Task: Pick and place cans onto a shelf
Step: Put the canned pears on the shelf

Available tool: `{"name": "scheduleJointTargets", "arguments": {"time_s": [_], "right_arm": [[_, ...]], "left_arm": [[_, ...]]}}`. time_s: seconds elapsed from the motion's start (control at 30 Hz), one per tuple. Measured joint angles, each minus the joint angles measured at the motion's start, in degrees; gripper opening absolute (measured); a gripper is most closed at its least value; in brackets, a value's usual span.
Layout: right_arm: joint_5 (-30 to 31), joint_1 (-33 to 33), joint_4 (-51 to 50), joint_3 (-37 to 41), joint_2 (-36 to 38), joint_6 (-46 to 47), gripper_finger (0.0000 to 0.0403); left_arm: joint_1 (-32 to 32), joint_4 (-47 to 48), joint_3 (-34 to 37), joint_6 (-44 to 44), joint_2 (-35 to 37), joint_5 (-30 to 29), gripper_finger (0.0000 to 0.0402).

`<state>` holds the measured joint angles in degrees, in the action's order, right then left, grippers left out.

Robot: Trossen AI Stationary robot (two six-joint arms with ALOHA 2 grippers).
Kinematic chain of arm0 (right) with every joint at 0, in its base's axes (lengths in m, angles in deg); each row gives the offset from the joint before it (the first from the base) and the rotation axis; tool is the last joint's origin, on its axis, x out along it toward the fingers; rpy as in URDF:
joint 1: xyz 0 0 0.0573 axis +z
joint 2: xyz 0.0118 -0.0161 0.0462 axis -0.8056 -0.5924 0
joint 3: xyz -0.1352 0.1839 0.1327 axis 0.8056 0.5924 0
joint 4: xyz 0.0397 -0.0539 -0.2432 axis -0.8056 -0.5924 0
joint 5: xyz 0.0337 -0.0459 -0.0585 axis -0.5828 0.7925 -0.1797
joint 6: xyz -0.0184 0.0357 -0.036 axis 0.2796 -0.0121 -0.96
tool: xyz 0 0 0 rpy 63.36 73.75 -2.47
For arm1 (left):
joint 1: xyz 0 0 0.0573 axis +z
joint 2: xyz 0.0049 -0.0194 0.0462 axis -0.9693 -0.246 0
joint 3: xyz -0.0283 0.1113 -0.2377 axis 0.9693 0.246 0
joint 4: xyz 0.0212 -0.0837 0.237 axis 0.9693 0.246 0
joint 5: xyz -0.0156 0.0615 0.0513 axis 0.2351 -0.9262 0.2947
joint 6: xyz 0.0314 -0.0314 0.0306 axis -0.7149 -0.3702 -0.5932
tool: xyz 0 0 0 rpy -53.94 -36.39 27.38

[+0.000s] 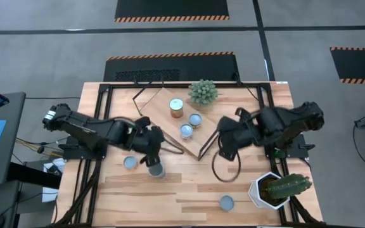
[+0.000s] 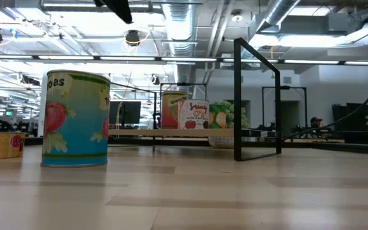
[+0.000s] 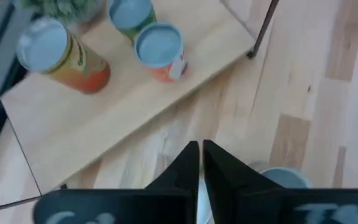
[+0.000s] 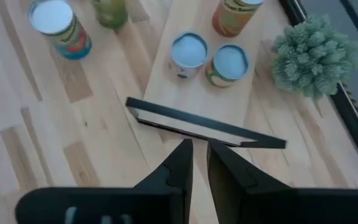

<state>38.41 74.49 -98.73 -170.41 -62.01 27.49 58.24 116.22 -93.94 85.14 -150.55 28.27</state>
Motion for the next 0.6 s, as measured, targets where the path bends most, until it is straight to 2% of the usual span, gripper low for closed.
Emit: {"name": "scheduleJointTargets", "arguments": {"time_s": [0.17, 0.27, 0.43, 0.6], "right_arm": [[5.6, 5.2, -0.1, 4.5, 1.1, 6.6, 0.0071], [6.4, 7.5, 0.2, 9.1, 2.1, 10.7, 0.0071], [5.7, 9.2, 0.1, 19.5, 5.6, 19.4, 0.0071], [2.5, 10.4, 0.0, 30.7, 11.3, 29.1, 0.0071]], "left_arm": [[5.1, 3.8, 0.0, -1.5, 0.0, 7.2, 0.0057], [6.5, 6.1, 0.0, -1.5, 0.0, 9.4, 0.0088], [5.5, 6.6, 0.0, -6.6, 0.0, 9.4, 0.0122], [3.5, 5.4, 0.7, -13.2, 0.1, 9.1, 0.0128]]}}
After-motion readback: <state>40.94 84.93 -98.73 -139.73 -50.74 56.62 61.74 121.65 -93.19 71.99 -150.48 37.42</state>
